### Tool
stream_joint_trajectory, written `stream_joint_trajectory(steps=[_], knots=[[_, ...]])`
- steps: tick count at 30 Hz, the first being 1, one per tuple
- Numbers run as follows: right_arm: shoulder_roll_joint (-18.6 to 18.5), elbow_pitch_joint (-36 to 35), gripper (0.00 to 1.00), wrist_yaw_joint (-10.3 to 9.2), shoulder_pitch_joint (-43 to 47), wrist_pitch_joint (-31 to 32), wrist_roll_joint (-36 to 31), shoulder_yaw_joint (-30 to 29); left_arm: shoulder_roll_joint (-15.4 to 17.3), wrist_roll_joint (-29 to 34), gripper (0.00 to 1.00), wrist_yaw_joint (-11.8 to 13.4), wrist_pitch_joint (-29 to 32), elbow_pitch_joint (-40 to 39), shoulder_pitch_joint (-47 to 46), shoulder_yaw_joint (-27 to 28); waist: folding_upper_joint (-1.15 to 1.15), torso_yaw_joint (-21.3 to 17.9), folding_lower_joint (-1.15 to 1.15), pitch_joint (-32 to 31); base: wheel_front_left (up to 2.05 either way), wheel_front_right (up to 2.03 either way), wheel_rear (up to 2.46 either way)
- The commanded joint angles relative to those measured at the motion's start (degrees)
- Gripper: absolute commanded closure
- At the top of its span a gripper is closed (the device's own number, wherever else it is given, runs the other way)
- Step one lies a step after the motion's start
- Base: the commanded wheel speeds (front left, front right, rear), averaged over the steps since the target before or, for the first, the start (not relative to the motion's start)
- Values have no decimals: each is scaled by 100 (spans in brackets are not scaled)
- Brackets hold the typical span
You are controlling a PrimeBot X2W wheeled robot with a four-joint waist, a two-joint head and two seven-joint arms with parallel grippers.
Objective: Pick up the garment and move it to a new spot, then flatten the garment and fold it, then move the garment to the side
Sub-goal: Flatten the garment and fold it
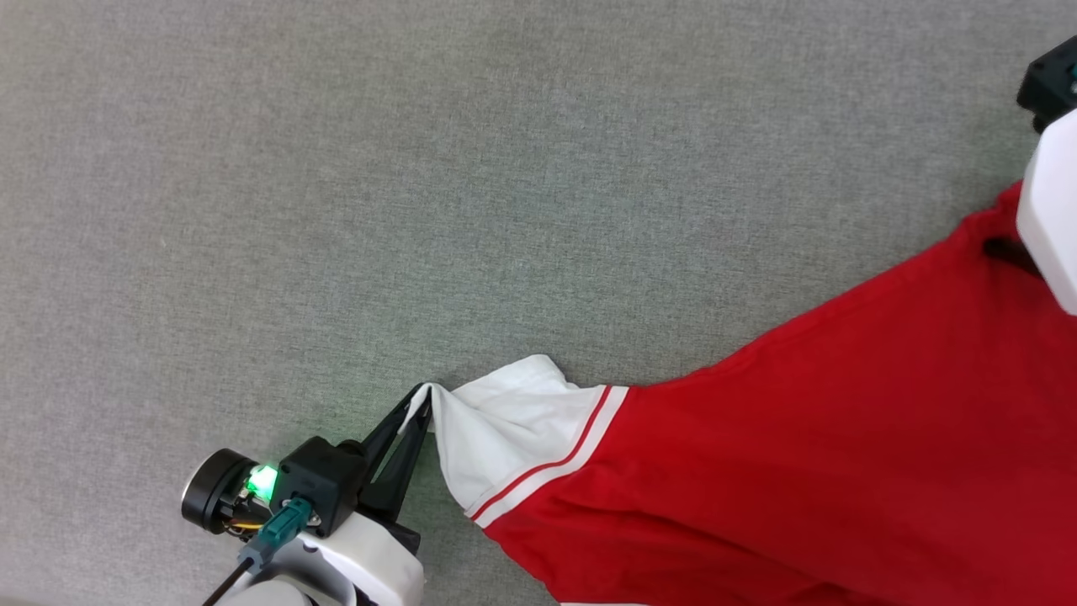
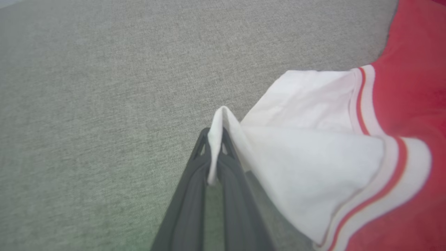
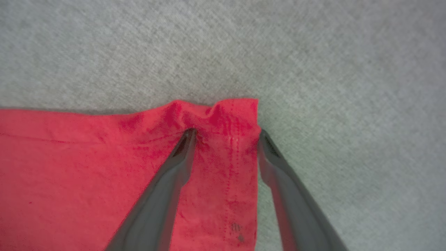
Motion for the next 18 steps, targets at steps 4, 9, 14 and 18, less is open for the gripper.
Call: stream_joint_trajectory(steps=[4, 9, 14, 18], knots=[[49, 207, 100, -4, 101, -374, 150, 283, 23, -11, 100, -50, -50, 87, -25, 54, 0, -133, 0, -240, 0, 0, 0], [-7, 65, 100, -4, -93, -997, 409, 265, 105, 16, 100, -100, -90, 165, -136, 168, 0, -298, 0, -652, 0, 0, 0], [-187, -179, 100, -4, -185, -1712, 371, 329, 328, 144, 100, -219, -52, 51, -485, 314, 0, -450, 0, -986, 0, 0, 0], [-220, -240, 100, -4, -393, -2315, 272, 214, 519, 302, 100, -324, 40, -51, -1013, 512, 0, -603, 0, -1145, 0, 0, 0]])
